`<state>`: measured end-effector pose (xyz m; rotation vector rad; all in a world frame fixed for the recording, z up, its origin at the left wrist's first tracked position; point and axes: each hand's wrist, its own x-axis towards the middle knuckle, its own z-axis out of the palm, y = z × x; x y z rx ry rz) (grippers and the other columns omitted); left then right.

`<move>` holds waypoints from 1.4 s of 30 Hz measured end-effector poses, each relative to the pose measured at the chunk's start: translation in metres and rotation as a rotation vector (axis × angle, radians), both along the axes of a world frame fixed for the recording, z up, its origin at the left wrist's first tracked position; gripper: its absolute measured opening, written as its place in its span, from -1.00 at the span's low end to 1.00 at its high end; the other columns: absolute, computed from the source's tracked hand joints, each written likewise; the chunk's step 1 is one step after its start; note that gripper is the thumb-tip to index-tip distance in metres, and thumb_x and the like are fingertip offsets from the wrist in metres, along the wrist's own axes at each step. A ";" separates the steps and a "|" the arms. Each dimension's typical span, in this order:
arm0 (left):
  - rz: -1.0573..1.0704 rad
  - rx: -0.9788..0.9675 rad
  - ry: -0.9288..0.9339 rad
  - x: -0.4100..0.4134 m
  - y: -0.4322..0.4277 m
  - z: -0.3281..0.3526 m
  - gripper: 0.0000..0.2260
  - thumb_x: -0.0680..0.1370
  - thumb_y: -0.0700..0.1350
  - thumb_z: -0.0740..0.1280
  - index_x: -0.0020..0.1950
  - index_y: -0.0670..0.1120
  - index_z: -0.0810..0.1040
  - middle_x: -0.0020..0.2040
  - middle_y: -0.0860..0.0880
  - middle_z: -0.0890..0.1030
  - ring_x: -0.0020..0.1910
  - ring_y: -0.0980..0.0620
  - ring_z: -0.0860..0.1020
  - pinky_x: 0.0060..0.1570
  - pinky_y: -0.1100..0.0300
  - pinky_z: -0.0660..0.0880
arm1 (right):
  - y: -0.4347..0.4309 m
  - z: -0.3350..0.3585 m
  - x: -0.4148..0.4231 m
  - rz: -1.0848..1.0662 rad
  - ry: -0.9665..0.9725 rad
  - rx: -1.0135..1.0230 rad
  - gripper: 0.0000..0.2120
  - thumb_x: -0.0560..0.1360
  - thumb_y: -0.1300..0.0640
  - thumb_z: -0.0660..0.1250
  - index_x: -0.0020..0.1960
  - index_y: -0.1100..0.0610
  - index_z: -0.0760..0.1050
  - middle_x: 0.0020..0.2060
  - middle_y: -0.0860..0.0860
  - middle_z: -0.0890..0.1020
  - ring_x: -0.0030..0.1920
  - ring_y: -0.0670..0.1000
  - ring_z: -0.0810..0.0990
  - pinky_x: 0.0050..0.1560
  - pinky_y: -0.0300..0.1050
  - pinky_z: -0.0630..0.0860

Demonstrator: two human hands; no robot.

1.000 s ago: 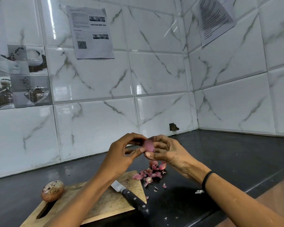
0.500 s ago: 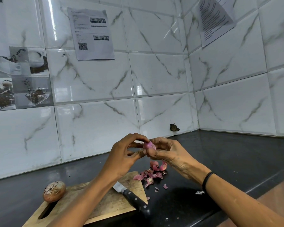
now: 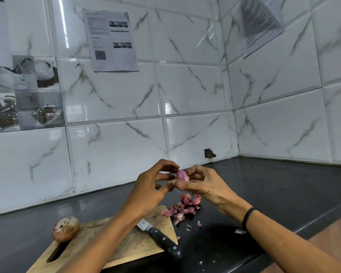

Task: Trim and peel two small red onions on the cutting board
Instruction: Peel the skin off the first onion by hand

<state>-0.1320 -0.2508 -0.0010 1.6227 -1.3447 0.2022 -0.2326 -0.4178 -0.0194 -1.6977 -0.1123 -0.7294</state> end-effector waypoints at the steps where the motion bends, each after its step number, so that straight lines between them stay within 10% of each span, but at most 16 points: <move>1: 0.002 0.010 -0.008 0.000 0.000 0.000 -0.72 0.52 -0.08 0.48 0.17 0.18 0.56 0.10 0.29 0.63 0.12 0.27 0.62 0.11 0.12 0.56 | 0.000 0.000 0.000 -0.015 0.005 -0.010 -0.43 0.25 0.05 0.61 0.12 0.33 0.53 -0.10 0.10 0.74 -0.17 -0.06 0.69 -0.18 -0.31 0.56; 13: -0.021 -0.103 0.070 0.002 -0.001 0.002 -0.86 0.56 -0.13 0.45 0.09 0.06 0.67 0.11 0.12 0.68 0.09 0.09 0.67 -0.01 0.24 0.62 | 0.004 0.002 -0.006 0.018 -0.020 -0.051 -0.56 0.32 0.10 0.60 0.18 0.00 0.63 -0.01 0.02 0.75 0.04 -0.02 0.72 0.01 -0.23 0.62; 24: 0.057 -0.093 0.039 0.005 -0.001 0.002 -0.91 0.48 -0.12 0.52 -0.04 0.03 0.68 0.01 0.15 0.69 0.00 0.13 0.69 0.06 -0.05 0.65 | 0.003 -0.001 -0.003 0.023 -0.021 -0.114 -0.51 0.32 0.22 0.64 0.22 0.08 0.63 0.02 0.09 0.74 0.05 0.07 0.73 0.13 -0.05 0.65; 33: 0.140 -0.093 -0.073 0.007 -0.005 0.001 -0.96 0.54 -0.06 0.45 -0.07 0.01 0.69 0.09 0.24 0.59 0.05 0.29 0.59 0.00 0.30 0.49 | 0.000 -0.001 -0.002 -0.057 -0.059 -0.101 -0.47 0.26 0.09 0.68 0.18 0.01 0.62 -0.04 0.03 0.75 -0.01 0.01 0.74 0.01 -0.19 0.63; 42: 0.093 -0.040 -0.029 0.005 -0.004 -0.002 -0.82 0.53 -0.12 0.48 0.08 0.10 0.66 0.02 0.20 0.67 0.05 0.24 0.63 0.14 0.17 0.56 | -0.002 -0.005 0.004 0.047 -0.010 -0.060 -0.45 0.34 0.30 0.62 0.25 0.16 0.47 0.05 0.12 0.73 0.08 0.11 0.72 0.12 -0.04 0.65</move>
